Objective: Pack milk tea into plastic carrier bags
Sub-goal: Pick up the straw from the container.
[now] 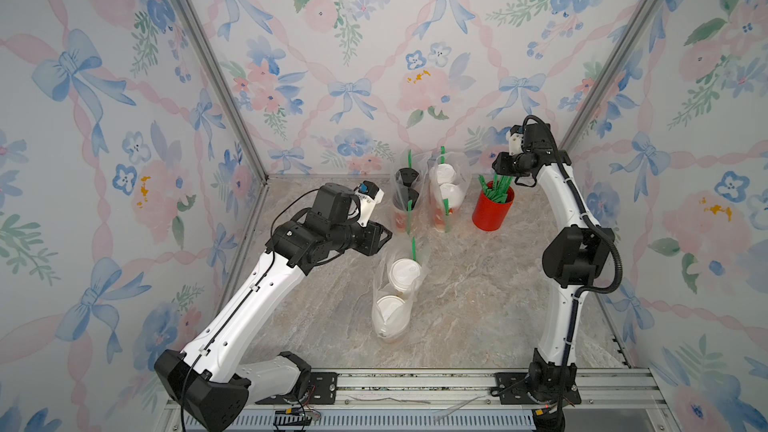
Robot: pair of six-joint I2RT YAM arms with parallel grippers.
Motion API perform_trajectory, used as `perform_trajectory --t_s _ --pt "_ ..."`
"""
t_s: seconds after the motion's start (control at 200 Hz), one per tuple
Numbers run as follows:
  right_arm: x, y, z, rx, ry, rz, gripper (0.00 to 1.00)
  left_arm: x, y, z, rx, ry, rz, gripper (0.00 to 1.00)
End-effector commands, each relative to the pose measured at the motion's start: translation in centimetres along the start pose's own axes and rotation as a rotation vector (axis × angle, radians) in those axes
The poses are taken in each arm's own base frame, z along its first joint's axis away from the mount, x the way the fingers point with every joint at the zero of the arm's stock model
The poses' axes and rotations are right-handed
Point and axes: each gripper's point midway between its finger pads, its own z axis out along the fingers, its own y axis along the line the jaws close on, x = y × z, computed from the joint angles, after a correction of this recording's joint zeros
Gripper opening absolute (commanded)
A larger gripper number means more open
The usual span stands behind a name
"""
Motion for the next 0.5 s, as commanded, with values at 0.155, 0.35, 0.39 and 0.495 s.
perform_trajectory --t_s 0.155,0.35,0.39,0.495 --pt "0.9 0.5 2.0 -0.012 0.041 -0.001 0.3 -0.6 -0.1 -1.0 -0.001 -0.032 0.001 0.45" --pt "-0.3 1.0 0.6 0.003 0.008 -0.02 0.14 -0.6 -0.1 -1.3 -0.004 -0.039 -0.002 0.45" --pt "-0.7 1.2 0.0 0.006 -0.006 -0.028 0.13 -0.6 0.0 -1.3 -0.006 -0.041 -0.004 0.45" --pt "-1.9 1.7 -1.8 0.019 -0.045 -0.048 0.11 -0.7 0.0 -1.5 -0.011 -0.048 -0.003 0.47"
